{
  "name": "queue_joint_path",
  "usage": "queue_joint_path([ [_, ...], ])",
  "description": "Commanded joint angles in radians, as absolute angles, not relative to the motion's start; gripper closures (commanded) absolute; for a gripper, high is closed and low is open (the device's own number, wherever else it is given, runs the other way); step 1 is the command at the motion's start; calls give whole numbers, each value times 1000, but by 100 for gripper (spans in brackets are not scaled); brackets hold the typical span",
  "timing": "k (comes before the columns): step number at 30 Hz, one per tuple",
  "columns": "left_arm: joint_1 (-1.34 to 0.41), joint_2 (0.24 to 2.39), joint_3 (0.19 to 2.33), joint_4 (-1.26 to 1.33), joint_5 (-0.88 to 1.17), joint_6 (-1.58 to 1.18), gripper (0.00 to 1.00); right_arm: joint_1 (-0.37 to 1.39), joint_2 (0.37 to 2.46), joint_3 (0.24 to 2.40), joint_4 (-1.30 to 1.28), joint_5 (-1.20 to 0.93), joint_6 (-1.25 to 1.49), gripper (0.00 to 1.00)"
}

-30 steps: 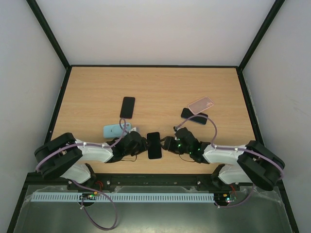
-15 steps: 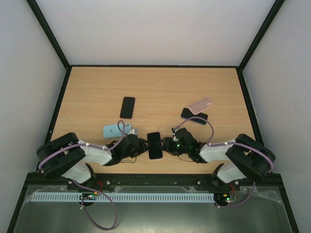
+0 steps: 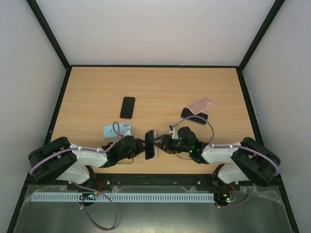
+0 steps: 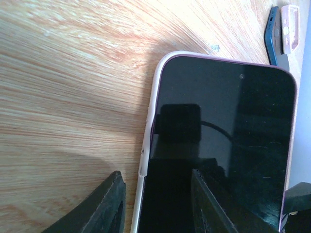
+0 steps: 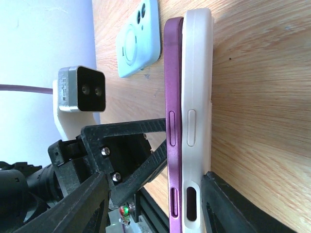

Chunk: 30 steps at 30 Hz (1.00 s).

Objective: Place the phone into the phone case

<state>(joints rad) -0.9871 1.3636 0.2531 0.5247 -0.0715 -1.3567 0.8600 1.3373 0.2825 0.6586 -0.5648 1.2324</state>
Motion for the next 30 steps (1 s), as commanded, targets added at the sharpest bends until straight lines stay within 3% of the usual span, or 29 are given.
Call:
queue_joint_path([
  [1, -999, 1355, 225, 399, -47, -1356, 61, 871, 1363, 278, 832, -608, 1259, 48],
  [10, -1009, 1364, 222, 405, -45, -1360, 60, 871, 1433, 279, 831, -596, 1228, 56],
  [20, -1014, 1388, 238, 403, -39, -1353, 59, 871, 1463, 317, 686, -546, 1131, 89],
  [28, -1014, 1405, 255, 401, -36, -1345, 56, 871, 1459, 334, 591, -492, 1085, 96],
  [30, -1013, 1413, 267, 384, -35, -1336, 54, 871, 1457, 341, 569, -489, 1083, 88],
])
